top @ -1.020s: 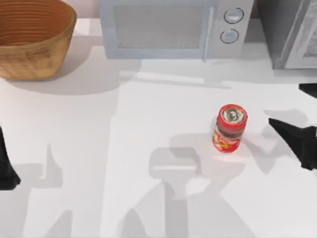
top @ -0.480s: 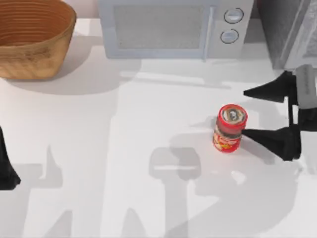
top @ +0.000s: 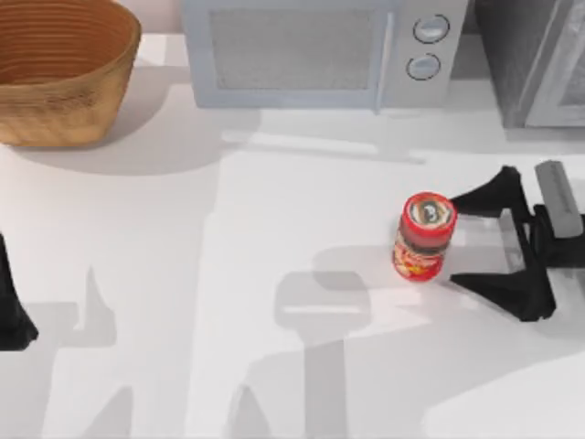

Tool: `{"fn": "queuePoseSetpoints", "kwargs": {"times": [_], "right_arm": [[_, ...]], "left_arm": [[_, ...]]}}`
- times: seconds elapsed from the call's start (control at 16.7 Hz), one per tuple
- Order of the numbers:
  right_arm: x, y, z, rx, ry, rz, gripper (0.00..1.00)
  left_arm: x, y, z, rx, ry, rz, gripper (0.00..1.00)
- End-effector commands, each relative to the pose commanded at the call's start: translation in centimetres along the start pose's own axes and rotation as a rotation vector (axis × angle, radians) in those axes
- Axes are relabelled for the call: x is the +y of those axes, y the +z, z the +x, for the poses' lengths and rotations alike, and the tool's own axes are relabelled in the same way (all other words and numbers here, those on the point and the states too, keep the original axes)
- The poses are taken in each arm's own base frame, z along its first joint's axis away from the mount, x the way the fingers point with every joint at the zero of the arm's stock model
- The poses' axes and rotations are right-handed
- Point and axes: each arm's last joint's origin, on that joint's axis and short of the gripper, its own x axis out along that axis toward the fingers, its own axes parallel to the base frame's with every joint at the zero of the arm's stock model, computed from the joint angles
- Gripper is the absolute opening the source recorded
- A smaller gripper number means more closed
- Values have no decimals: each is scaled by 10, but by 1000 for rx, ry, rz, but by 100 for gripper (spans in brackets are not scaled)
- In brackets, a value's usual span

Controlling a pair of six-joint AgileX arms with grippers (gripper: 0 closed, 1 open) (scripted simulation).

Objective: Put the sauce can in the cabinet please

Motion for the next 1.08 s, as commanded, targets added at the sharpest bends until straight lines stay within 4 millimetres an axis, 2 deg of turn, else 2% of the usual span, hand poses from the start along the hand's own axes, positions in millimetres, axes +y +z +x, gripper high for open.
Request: {"fn": "queuePoseSetpoints", "kwargs": {"times": [0.36,0.78,1.08], "right_arm": [[1,-1,2,-1,6,4,100],[-10,-5,-2,2,3,-2,100],[-9,-7,23,17,3,-2,100]], "left_arm": [[0,0,0,0,0,0,100],[0,0,0,0,0,0,100],[0,0,0,0,0,0,100]]}}
